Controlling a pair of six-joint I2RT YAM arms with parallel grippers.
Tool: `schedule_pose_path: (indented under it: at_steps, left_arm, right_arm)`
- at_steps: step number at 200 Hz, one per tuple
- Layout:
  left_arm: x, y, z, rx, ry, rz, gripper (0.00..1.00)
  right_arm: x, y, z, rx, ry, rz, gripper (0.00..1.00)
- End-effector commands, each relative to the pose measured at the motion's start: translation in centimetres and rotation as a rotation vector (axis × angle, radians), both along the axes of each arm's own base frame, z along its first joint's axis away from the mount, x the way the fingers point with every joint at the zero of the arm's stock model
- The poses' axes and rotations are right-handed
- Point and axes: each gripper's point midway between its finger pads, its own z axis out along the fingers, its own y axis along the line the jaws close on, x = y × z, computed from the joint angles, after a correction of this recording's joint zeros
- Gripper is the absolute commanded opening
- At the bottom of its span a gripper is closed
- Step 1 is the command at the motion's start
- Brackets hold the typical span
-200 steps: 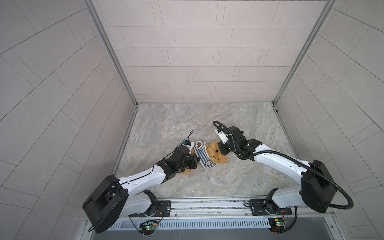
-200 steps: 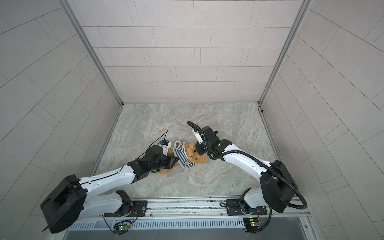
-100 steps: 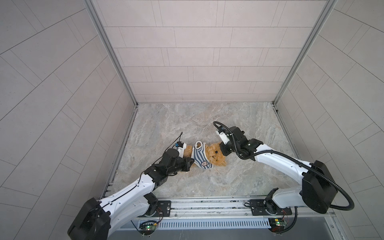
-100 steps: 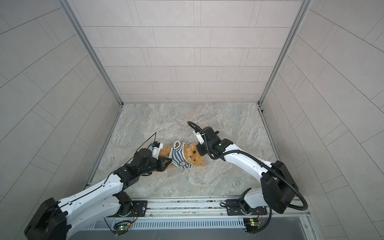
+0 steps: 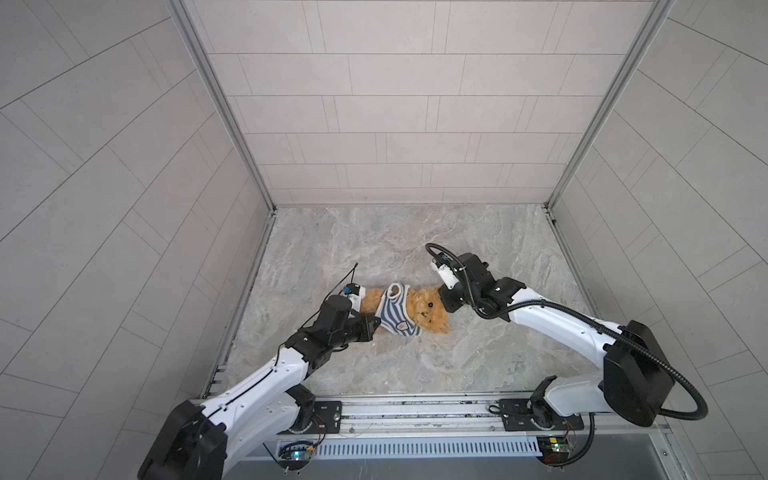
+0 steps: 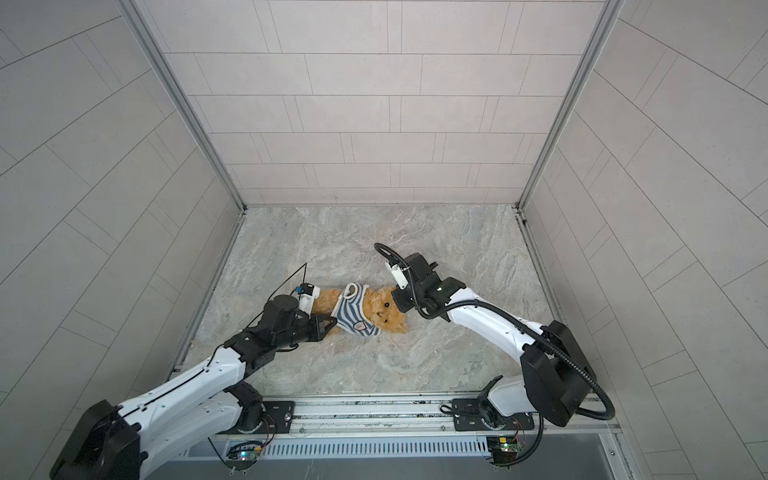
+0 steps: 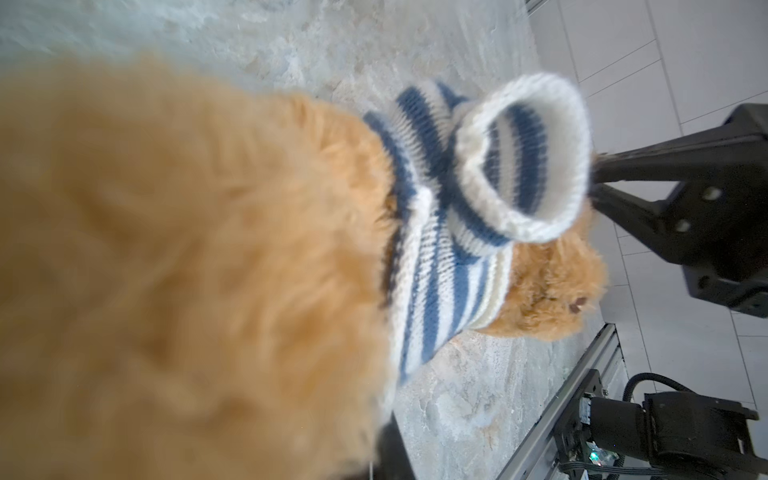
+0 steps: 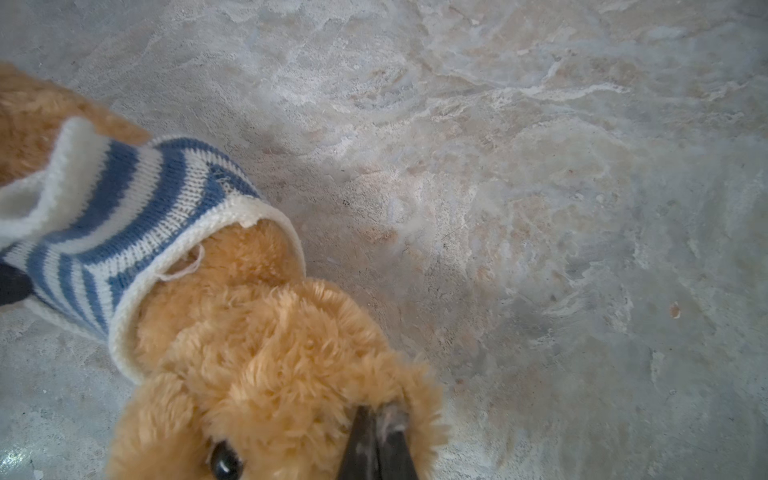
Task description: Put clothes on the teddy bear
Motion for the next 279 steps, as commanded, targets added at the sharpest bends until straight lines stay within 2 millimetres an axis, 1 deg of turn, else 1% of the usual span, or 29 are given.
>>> schedule_pose_path:
  at_steps: [1, 18, 33, 45, 58, 69, 84, 88, 90, 94, 108, 120, 141, 183, 203, 224, 232, 249, 269, 279]
  left_arm:
    - [0.9, -0.6, 0.7, -0.027, -0.027, 0.009, 0.0]
    - [1.2, -0.5, 0.8, -0.018, -0.034, 0.014, 0.0]
    - [1.5, -0.6, 1.0, -0.013, -0.041, 0.011, 0.0]
    - [1.7, -0.6, 1.0, -0.01, -0.041, 0.01, 0.0]
    - [1.9, -0.9, 1.1, -0.022, -0.039, 0.003, 0.0]
    - [2.1, -1.2, 1.3, -0.031, -0.038, -0.003, 0.0]
    - [2.3, -1.4, 1.4, -0.039, -0.038, -0.011, 0.0]
    - [2.4, -1.5, 1.3, -0.037, -0.034, -0.013, 0.0]
    - [2.4, -1.5, 1.2, -0.036, -0.033, -0.015, 0.0]
    - [2.4, -1.5, 1.2, -0.036, -0.032, -0.016, 0.0]
    - [2.6, -1.5, 1.0, -0.039, -0.026, -0.017, 0.0]
    - [2.6, -1.6, 1.0, -0.047, -0.022, -0.017, 0.0]
    - [2.6, -1.7, 1.0, -0.053, -0.024, -0.017, 0.0]
    - [2.4, -1.7, 1.3, -0.055, -0.032, -0.025, 0.0]
    - [2.5, -1.8, 1.6, -0.064, -0.036, -0.028, 0.0]
    - [2.6, -2.0, 1.7, -0.074, -0.035, -0.03, 0.0]
    - [2.7, -2.2, 1.8, -0.079, -0.034, -0.032, 0.0]
    - [2.8, -2.3, 2.2, -0.082, -0.039, -0.034, 0.0]
    - [2.9, -2.0, 2.4, -0.067, -0.046, -0.026, 0.0]
    - [3.1, -1.8, 2.7, -0.053, -0.057, -0.017, 0.0]
  right_arm:
    - [0.2, 0.0, 1.0, 0.013, 0.009, -0.023, 0.06]
    - [-0.9, 0.1, 2.0, 0.053, 0.017, -0.008, 0.21]
    - [-2.3, 0.0, 3.0, 0.103, -0.002, 0.011, 0.38]
    - [-3.5, 0.0, 3.9, 0.15, -0.035, 0.037, 0.48]
    - [-4.9, -0.2, 4.6, 0.206, -0.073, 0.051, 0.57]
    - [-6.0, -0.6, 4.7, 0.251, -0.086, 0.049, 0.64]
    - [-7.5, -0.8, 4.4, 0.304, -0.08, 0.066, 0.69]
    - [-7.7, -0.8, 4.6, 0.321, -0.086, 0.069, 0.71]
    - [-8.1, -0.9, 3.7, 0.317, -0.071, 0.071, 0.71]
    - [-8.4, -0.9, 3.2, 0.323, -0.062, 0.073, 0.73]
    - [-9.2, -0.7, 1.7, 0.347, -0.032, 0.088, 0.76]
    - [-9.5, 0.0, 0.6, 0.376, -0.005, 0.107, 0.76]
    - [-9.5, 0.6, -1.3, 0.369, 0.013, 0.125, 0.77]
    - [-9.1, 1.7, -3.8, 0.333, 0.033, 0.178, 0.74]
    - [-9.1, 2.7, -4.5, 0.329, 0.051, 0.208, 0.69]
    - [-8.9, 3.3, -5.0, 0.316, 0.053, 0.219, 0.6]
    - [-8.8, 3.5, -5.1, 0.313, 0.052, 0.219, 0.53]
    - [-8.4, 3.5, -4.9, 0.305, 0.042, 0.206, 0.29]
    - [-7.5, 2.6, -3.4, 0.266, -0.027, 0.122, 0.01]
    - [-7.4, 2.5, -1.9, 0.285, -0.059, 0.096, 0.0]
